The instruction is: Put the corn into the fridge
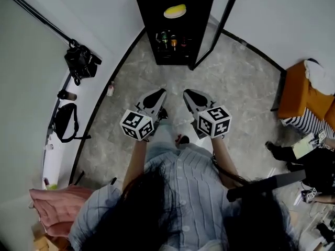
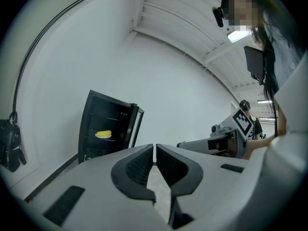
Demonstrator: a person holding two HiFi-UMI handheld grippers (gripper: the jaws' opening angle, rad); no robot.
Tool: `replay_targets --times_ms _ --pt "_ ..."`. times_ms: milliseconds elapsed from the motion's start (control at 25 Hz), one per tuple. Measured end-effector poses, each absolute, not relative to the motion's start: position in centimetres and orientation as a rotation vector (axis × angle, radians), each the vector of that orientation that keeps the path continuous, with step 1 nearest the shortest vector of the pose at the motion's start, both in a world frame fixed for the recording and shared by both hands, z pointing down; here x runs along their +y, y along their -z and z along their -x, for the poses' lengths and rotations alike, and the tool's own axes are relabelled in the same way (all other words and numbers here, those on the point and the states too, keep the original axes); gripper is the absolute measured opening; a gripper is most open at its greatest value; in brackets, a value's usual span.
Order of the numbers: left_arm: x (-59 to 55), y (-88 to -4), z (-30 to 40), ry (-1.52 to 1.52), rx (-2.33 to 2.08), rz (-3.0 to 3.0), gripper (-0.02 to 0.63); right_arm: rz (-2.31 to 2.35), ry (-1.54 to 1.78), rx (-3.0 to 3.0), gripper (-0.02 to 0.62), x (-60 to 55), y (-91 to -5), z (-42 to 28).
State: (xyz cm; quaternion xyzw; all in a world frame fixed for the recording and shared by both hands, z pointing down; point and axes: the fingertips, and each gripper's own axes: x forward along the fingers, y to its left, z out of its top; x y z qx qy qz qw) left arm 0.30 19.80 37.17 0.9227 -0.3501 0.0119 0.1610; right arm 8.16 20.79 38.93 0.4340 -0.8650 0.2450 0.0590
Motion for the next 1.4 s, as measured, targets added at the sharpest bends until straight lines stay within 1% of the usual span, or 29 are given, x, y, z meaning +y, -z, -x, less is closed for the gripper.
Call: replay_targets --times_ms 520,760,1400 --pt "25.4 -36.3 -1.0 -0.016 -1.043 -2.647 0.023 -1.219 -0.691 -2.676 0.034 25.9 -38.4 -7.9" --pt "26.1 -35.8 -0.7 -0.008 -1.052 -2.652 0.023 -1.193 -0.629 -2.660 0.034 26.9 -38.0 -7.4" --pt "27.3 -36.0 -2.1 -0.019 -1.043 -2.657 0.023 -1.213 -0.608 -2.648 0.034 27.9 -38.6 -8.9"
